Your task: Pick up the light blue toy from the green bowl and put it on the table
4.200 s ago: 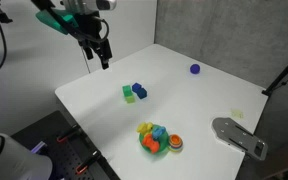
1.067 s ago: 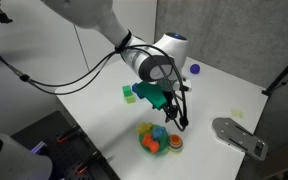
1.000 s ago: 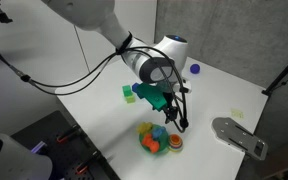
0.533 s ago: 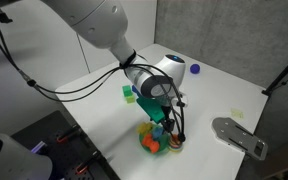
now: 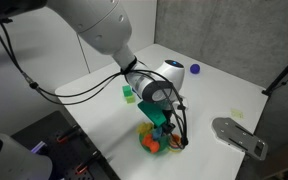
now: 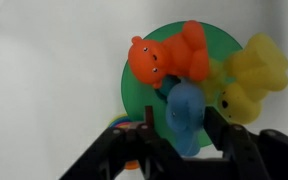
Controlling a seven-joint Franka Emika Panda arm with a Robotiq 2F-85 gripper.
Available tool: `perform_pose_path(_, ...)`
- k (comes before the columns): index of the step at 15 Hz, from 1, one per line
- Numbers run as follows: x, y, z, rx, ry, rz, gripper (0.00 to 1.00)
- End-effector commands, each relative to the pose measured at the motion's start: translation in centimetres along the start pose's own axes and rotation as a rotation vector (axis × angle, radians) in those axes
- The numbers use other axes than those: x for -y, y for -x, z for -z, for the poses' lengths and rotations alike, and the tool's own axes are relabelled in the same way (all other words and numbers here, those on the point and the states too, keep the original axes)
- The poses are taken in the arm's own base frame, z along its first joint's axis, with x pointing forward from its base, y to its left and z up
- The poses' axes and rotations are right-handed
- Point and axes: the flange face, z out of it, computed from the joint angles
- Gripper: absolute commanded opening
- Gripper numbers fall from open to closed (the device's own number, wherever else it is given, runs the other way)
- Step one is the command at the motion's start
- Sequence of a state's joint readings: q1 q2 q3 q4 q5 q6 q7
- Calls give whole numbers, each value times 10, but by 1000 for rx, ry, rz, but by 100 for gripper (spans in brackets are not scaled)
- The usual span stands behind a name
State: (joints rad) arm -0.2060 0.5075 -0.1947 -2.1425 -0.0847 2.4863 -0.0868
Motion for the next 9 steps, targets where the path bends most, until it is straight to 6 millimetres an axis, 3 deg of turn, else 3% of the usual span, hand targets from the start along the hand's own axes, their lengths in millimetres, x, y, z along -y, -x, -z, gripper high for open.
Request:
perform_pose_path(1,-3,-7,4,-11,28,13,25)
perform_pose_path(4,-2,-8,8,-14,24,9,4)
perform_pose_path(9,4,-8,27,-30,17,8,5)
